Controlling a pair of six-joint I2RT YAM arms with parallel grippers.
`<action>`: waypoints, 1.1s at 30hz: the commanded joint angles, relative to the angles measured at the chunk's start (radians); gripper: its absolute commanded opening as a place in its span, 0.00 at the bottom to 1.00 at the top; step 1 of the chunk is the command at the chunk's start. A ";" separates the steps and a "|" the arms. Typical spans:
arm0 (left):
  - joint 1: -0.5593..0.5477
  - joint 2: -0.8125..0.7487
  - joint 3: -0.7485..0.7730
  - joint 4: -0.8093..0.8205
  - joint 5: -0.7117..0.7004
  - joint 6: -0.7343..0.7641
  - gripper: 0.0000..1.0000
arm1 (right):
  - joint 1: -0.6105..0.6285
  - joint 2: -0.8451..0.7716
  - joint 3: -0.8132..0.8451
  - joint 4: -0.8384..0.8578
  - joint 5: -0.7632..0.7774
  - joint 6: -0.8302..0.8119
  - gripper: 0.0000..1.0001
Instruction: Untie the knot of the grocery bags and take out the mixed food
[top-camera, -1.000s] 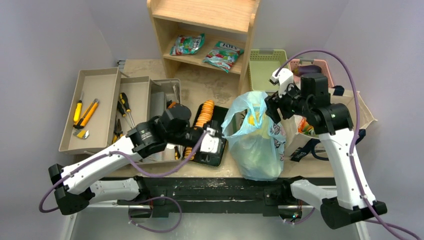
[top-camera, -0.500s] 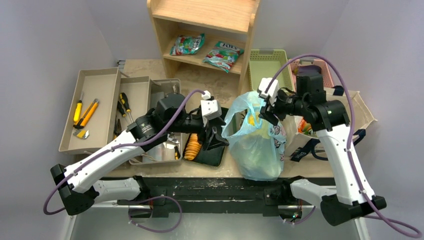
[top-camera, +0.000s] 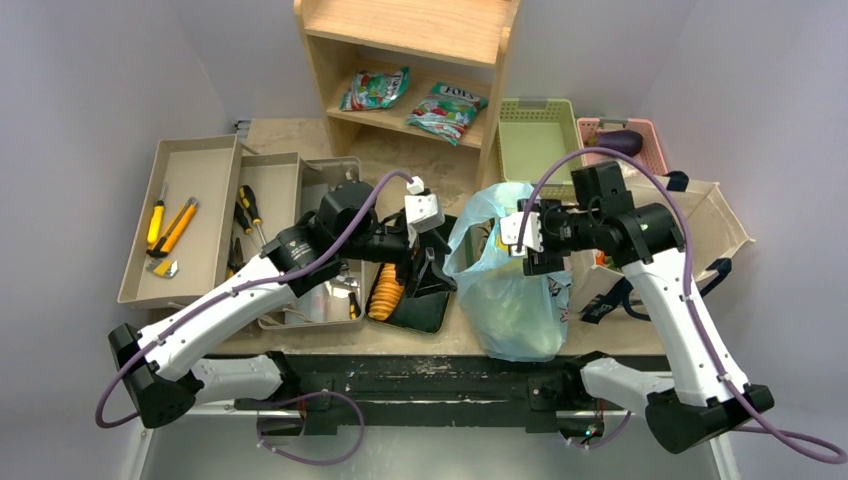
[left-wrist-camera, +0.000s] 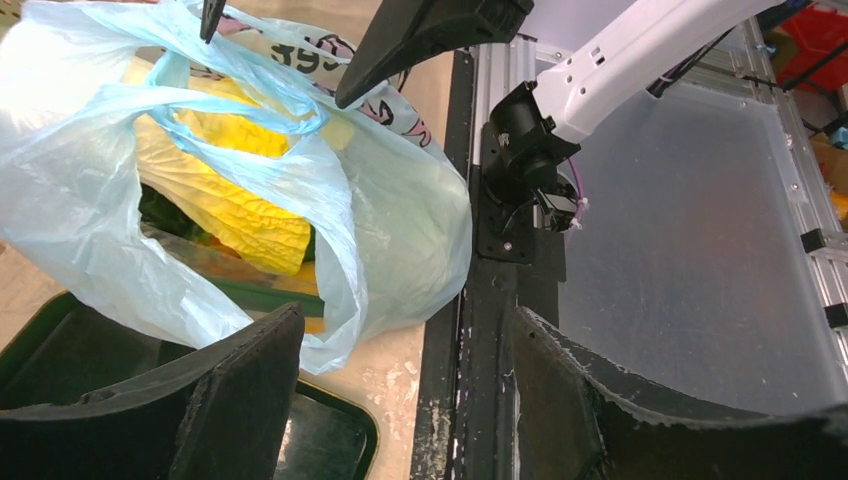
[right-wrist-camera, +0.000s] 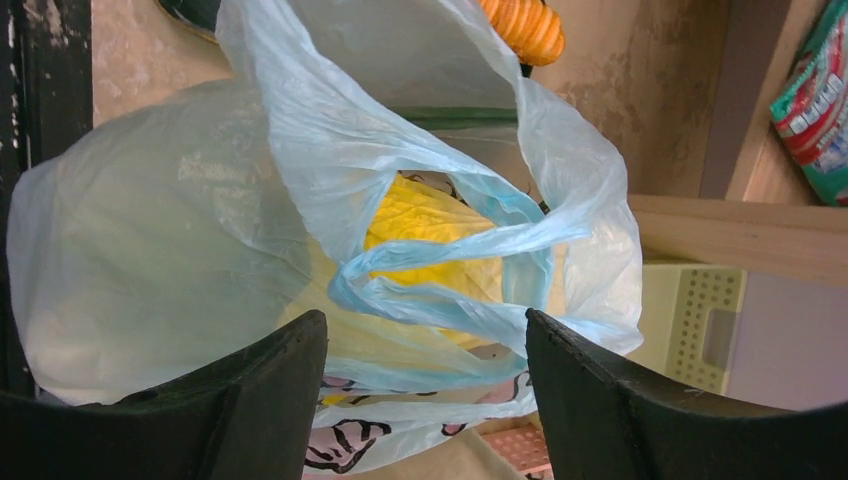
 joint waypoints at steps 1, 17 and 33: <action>0.001 0.013 0.016 0.032 0.048 -0.009 0.73 | 0.024 -0.018 -0.043 0.045 0.037 -0.166 0.71; 0.036 0.035 0.008 0.061 0.043 0.034 0.73 | 0.050 0.040 -0.022 0.179 0.086 -0.172 0.00; -0.063 0.278 0.139 0.221 -0.232 -0.055 0.73 | -0.006 0.140 0.148 0.371 0.228 0.437 0.00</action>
